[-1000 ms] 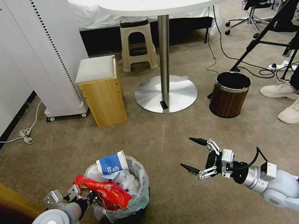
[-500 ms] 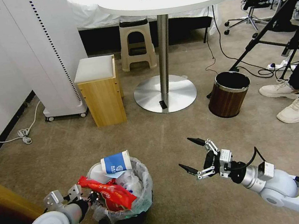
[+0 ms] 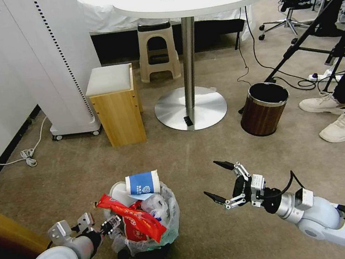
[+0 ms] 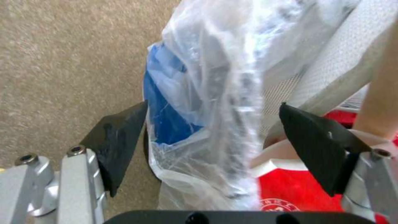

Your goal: Pick up the trash bin and place the garbage on the floor into it.

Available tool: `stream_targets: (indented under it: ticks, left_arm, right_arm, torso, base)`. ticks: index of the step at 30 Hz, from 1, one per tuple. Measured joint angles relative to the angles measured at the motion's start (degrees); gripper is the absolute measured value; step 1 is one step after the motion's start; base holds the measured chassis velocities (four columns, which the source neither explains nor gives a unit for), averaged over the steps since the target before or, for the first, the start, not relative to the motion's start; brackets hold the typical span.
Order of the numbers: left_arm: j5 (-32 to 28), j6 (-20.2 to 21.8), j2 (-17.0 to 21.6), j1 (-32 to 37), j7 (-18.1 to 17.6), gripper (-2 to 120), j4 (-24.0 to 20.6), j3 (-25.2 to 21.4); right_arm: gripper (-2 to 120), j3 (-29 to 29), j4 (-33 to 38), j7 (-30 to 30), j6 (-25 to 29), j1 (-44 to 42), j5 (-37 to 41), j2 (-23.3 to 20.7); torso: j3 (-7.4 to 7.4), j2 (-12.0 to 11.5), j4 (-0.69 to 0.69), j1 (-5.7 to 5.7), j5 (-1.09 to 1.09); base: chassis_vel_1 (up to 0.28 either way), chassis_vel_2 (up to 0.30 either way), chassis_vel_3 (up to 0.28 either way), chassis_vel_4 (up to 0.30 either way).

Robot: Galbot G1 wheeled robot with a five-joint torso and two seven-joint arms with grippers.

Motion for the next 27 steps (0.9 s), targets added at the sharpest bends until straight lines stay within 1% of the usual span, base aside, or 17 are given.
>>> stream_targets:
  ticks: [3, 8, 21, 27]
  left_arm:
    - [-0.1, 0.0, 0.5, 1.1, 0.0, 87, -0.7, -0.9]
    - [0.2, 0.0, 0.4, 1.4, 0.0, 87, -0.7, -1.0]
    - [1.2, -0.9, -0.6, 0.8, 0.0, 87, -0.6, 0.6]
    - [1.6, -0.5, -1.1, 0.3, 0.3, 88, 1.0, 0.5]
  right_arm:
    - [100, -0.9, -0.2, 0.0, 0.0, 1.1, -0.1, 0.3]
    - [100, -1.5, -0.1, 0.2, -0.1, 1.9, -0.1, 0.7]
    - [100, -1.7, 0.0, 0.5, 0.0, 1.5, -0.8, 1.1]
    - [100, -1.7, -0.4, 0.4, 0.3, 1.4, -1.0, 1.5]
  torso:
    - [0.0, 0.0, 0.0, 0.0, 0.02]
    - [0.0, 0.0, 0.01, 0.0, 0.01]
    - [0.0, 0.0, 0.0, 0.0, 0.01]
    - [0.0, 0.0, 0.0, 0.0, 0.0]
  base:
    - [0.0, 0.0, 0.0, 0.0]
    - [0.0, 0.0, 0.0, 0.0]
    - [0.0, 0.0, 0.0, 0.0]
    - [0.0, 0.0, 0.0, 0.0]
